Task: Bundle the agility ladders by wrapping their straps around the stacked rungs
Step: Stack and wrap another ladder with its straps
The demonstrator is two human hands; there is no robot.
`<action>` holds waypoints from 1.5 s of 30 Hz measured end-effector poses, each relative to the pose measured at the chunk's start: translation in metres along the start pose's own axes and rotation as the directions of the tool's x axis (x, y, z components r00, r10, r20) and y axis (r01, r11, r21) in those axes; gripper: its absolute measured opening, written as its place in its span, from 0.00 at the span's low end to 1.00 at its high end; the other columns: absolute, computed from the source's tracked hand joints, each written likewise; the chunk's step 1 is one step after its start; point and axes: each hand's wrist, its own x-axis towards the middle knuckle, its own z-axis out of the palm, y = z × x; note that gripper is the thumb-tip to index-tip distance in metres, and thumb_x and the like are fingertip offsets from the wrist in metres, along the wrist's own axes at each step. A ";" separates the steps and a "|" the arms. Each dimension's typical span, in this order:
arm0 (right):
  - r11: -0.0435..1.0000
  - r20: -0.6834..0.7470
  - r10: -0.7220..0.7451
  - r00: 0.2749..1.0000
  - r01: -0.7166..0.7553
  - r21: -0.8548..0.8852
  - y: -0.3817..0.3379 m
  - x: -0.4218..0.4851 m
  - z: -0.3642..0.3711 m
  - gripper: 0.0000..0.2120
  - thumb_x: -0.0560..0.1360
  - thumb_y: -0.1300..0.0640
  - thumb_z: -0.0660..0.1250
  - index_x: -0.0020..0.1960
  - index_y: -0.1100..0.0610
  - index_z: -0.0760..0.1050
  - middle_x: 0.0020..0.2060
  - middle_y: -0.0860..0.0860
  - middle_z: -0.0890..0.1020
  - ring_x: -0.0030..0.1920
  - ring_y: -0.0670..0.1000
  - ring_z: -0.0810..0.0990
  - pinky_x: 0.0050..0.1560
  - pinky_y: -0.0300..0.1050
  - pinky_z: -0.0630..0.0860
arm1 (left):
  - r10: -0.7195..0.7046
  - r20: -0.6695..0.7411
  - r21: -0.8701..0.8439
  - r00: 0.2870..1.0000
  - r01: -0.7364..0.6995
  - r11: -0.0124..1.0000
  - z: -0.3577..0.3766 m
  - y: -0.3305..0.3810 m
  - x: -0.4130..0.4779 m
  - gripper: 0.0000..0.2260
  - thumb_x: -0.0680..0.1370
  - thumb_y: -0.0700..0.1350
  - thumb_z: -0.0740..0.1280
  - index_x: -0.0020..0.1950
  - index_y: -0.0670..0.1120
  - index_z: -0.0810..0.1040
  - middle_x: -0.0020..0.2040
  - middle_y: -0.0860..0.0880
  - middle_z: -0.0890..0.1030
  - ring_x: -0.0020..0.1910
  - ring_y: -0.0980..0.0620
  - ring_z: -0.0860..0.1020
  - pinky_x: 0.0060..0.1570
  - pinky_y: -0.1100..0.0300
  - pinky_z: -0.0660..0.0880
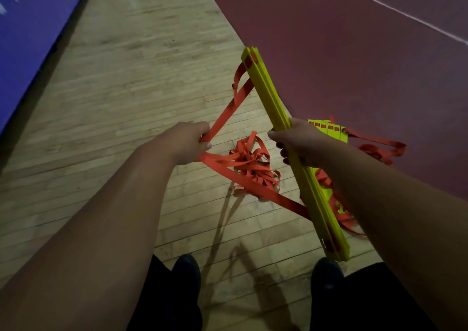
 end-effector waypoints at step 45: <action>0.998 0.108 0.037 0.993 -0.043 0.050 0.005 0.014 0.010 0.21 0.80 0.50 0.76 0.58 0.68 0.80 0.45 0.62 0.80 0.43 0.60 0.80 0.45 0.57 0.77 | 0.087 -0.085 -0.646 0.993 -0.121 0.754 -0.032 0.043 -0.023 0.19 0.80 0.57 0.75 0.61 0.43 0.84 0.30 0.50 0.79 0.31 0.52 0.75 0.41 0.54 0.73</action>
